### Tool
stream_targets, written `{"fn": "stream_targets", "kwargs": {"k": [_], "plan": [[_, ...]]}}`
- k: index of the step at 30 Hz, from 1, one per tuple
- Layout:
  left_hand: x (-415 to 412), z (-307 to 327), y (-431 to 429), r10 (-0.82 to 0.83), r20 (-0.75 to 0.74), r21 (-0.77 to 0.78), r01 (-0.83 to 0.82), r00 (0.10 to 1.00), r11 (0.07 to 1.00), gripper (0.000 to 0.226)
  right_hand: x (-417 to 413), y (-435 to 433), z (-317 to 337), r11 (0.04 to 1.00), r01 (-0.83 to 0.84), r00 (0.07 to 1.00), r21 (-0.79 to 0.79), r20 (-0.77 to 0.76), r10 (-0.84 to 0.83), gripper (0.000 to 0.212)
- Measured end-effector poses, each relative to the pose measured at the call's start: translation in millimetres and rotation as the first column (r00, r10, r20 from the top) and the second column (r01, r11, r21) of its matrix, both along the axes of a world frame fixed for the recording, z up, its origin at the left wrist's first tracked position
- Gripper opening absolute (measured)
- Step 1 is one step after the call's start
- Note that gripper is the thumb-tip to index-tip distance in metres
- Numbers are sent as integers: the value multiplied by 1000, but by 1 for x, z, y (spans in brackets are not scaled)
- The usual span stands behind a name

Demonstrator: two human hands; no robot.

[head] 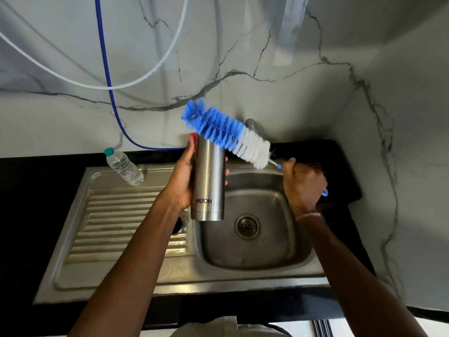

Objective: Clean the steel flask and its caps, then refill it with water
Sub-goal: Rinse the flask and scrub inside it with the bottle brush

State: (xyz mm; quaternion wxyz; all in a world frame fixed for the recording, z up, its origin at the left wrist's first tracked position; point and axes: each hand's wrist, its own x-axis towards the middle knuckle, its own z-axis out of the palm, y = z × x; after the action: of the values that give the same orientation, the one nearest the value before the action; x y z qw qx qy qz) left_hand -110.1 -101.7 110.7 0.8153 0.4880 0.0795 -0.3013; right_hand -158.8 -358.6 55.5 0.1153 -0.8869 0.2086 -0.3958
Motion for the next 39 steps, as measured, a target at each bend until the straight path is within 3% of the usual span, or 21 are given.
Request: {"fn": "stream_targets", "kwargs": {"k": [2, 4, 6, 8, 10, 12, 14, 17, 20, 24, 28, 31, 33, 35, 37, 39], "plan": [[4, -6, 13, 45, 14, -3, -45, 999, 999, 79, -30, 7, -18, 993, -111, 994, -33, 9, 111, 55], [9, -9, 24, 124, -28, 16, -124, 992, 992, 99, -65, 17, -34, 965, -264, 964, 12, 27, 263, 58], [13, 4, 27, 61, -77, -41, -65, 995, 997, 85, -83, 20, -42, 938, -338, 940, 70, 66, 334, 56], [13, 1, 21, 47, -82, 12, -46, 996, 999, 62, -71, 11, -39, 956, -292, 956, 12, 37, 291, 54], [2, -2, 15, 66, -25, 125, -63, 998, 990, 45, -41, 0, -33, 982, -151, 988, -111, -39, 147, 54], [-5, -4, 9, 30, -62, 90, -24, 998, 996, 62, -8, -10, -21, 992, 15, 999, -125, -37, -20, 50], [-5, -5, 8, 41, -107, 10, -40, 993, 999, 80, 10, -10, -5, 995, 87, 996, -38, -3, -87, 49], [-6, 0, 4, 19, -82, 14, -18, 996, 1000, 76, -3, -6, -7, 998, 30, 999, -47, -24, -32, 49], [-2, 3, 11, 129, 38, 120, -133, 991, 984, 51, -57, 10, -31, 988, -147, 989, -47, -9, 147, 52], [10, 12, 24, 48, -57, -79, -53, 997, 996, 78, -107, 32, -40, 968, -229, 973, 107, 52, 224, 55], [2, -2, 14, 108, -23, 4, -108, 994, 994, 51, -53, 10, -29, 996, -88, 995, -32, -47, 87, 50], [-5, -5, 2, 18, -75, -4, -19, 997, 1000, 74, -3, 0, -11, 990, 140, 987, 19, -85, -138, 45], [-1, -8, 2, -1, -96, -22, -1, 995, 1000, 82, 2, 1, -4, 985, 168, 982, 49, -99, -163, 45], [-6, -4, 0, 35, -62, 19, -34, 997, 999, 72, -19, 8, -9, 997, 65, 994, -33, -90, -68, 46], [-1, -9, 5, 133, 20, 98, -134, 991, 986, 54, -57, 17, -23, 987, -142, 990, -79, -12, 142, 45], [6, -11, 13, 148, 7, 70, -148, 989, 987, 67, -94, 26, -31, 970, -240, 970, 18, 23, 240, 50]]}}
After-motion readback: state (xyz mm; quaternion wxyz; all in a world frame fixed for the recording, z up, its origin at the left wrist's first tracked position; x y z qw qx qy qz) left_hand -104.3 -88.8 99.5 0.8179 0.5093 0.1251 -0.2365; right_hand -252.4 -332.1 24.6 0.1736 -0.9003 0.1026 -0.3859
